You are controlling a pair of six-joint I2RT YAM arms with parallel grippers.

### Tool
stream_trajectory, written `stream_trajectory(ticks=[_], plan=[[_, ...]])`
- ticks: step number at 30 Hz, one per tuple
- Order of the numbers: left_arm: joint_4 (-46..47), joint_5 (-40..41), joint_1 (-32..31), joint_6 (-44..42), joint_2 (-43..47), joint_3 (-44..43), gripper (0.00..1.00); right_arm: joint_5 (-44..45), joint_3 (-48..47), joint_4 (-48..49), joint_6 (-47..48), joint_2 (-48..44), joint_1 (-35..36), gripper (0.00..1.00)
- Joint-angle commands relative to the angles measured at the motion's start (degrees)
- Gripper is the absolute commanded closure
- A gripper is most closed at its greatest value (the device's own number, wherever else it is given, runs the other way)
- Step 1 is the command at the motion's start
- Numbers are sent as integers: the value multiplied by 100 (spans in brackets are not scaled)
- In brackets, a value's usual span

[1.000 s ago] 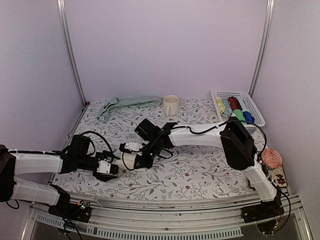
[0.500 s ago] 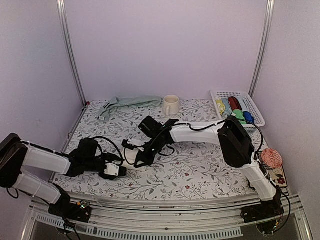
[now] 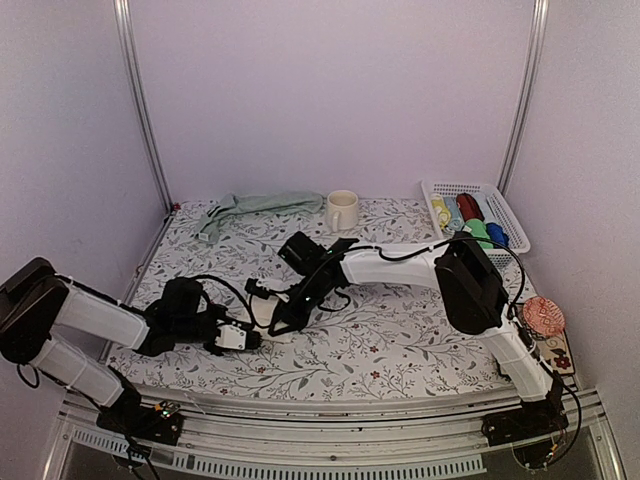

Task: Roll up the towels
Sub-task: Roll the towel at the center of the board.

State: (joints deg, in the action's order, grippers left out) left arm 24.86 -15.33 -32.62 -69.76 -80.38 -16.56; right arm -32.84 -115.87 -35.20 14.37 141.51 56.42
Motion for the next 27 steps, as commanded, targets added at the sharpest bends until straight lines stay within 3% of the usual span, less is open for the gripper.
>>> stream_trajectory(ticks=[1, 4, 9, 13, 22, 27], plan=[[-46, 189, -99, -18, -222, -86, 98, -181, -53, -394, 64, 225, -12, 89], [-455, 157, -100, -61, -277, -215, 100, -90, -54, -455, 98, 157, -27, 85], [-1934, -264, -50, 34, -324, -815, 100, 327, 310, -309, 165, -348, -75, 59], [-2894, -512, 88, 148, -586, -1420, 100, 701, 844, -21, 246, -1101, -88, 47], [-4150, -790, 384, 453, -1440, -2455, 100, 1765, 2732, 1438, 597, -2502, -17, 36], [-4972, -1201, 559, 558, -1812, -3189, 100, 2662, 3695, 2591, 1304, -2936, 368, 34]])
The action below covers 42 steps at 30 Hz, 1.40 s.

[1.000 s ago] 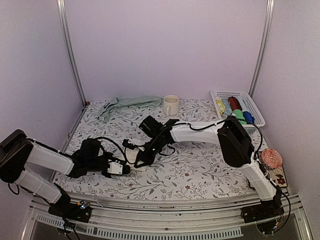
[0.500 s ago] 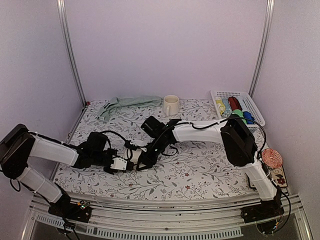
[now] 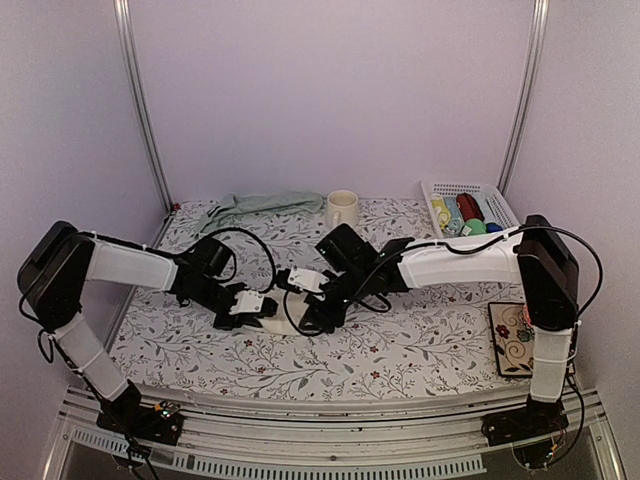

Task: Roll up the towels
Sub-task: Roll the towel at the center of the board.

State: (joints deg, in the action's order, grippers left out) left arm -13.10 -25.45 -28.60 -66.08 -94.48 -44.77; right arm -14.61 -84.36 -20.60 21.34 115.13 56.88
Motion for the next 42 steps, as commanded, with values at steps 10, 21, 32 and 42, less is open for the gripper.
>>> stream_trajectory(ticks=[10, 21, 32, 42], plan=[[-2462, -558, 399, 210, -1209, -1432, 100, 2530, 817, 2730, 1889, 305, 965, 33], [-2811, -651, 526, 151, -1679, -1839, 100, 3369, 163, 2692, 2304, 1269, 1071, 38], [-2874, -608, 553, 14, -1760, -1879, 100, 3895, -89, 2395, 2278, 1681, 1054, 70], [-2519, -701, 718, -75, -1178, -1624, 75, 3159, -409, 1571, 1647, 1625, 901, 96]])
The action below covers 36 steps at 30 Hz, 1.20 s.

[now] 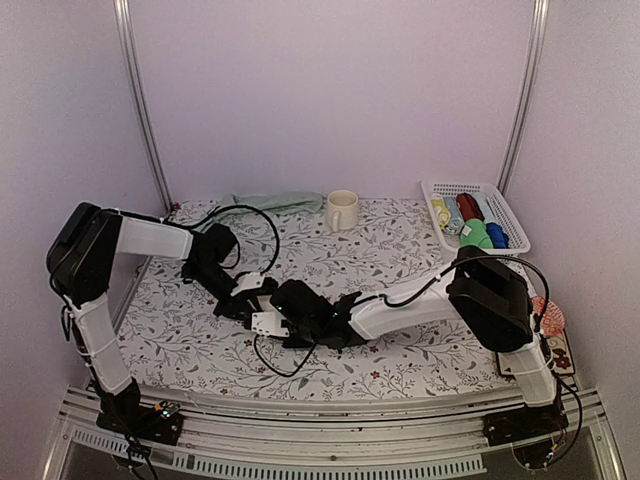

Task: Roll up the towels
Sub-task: Roll the towel at the center of the board.

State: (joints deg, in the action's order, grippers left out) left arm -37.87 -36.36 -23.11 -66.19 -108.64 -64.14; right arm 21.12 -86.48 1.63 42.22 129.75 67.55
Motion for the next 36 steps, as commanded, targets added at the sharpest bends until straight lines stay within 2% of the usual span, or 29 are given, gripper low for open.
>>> stream_trajectory(ticks=[1, 3, 5, 7, 10, 16, 21, 28, 36], plan=[[78, 378, 227, -34, 390, 379, 63, -524, -263, -771, -534, 182, -172, 96], [312, 306, 307, -14, 762, 545, 43, -714, -366, -986, -655, 198, -176, 96], [639, 209, 407, -10, 1114, 758, 31, -969, -459, -1202, -798, 215, -191, 95], [995, 134, 508, -6, 1481, 1097, 24, -1273, -611, -1429, -970, 217, -224, 95], [1738, 102, 623, -9, 2047, 1715, 18, -1865, -893, -1837, -1325, 266, -305, 95], [3455, 245, 641, -235, 3011, 3181, 16, -3025, -1669, -2644, -2130, 537, -488, 94], [4223, 45, 627, -600, 3757, 4077, 17, -3704, -2352, -3255, -2779, 982, -618, 93], [4817, 180, 379, -696, 4269, 4609, 19, -4512, -2954, -3532, -3630, 1419, -879, 93], [5334, 716, -31, -759, 3964, 4750, 26, -5339, -2982, -3331, -4485, 1621, -1146, 92]])
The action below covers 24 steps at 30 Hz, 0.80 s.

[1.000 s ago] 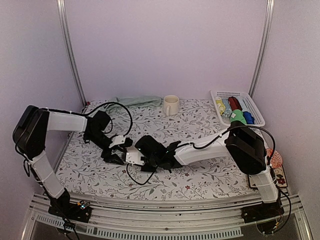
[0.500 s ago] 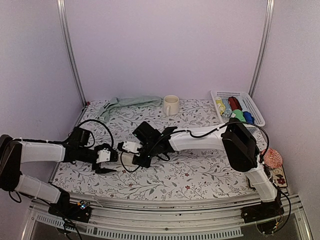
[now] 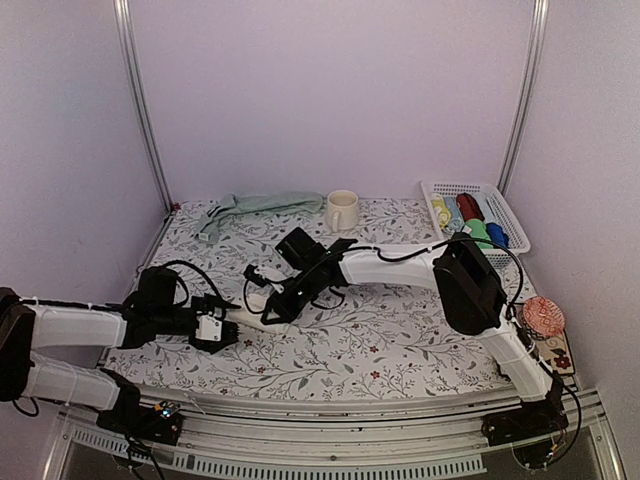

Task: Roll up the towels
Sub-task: Roll the towel at the center of the board.

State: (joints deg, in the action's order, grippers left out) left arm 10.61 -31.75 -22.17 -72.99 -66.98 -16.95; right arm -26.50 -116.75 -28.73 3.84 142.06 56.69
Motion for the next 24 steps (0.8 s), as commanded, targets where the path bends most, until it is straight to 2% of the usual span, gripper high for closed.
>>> stream_trajectory(ticks=[1, 15, 24], plan=[[554, 291, -140, -94, -294, 15, 27, -657, 47, -265, -732, 392, -74, 91], [1384, 964, -412, -112, -1597, -355, 42, -1070, 48, -97, -1174, 374, -104, 88], [1846, 1305, -443, -267, -2222, -447, 76, -1257, 135, -23, -1194, 286, -97, 83]])
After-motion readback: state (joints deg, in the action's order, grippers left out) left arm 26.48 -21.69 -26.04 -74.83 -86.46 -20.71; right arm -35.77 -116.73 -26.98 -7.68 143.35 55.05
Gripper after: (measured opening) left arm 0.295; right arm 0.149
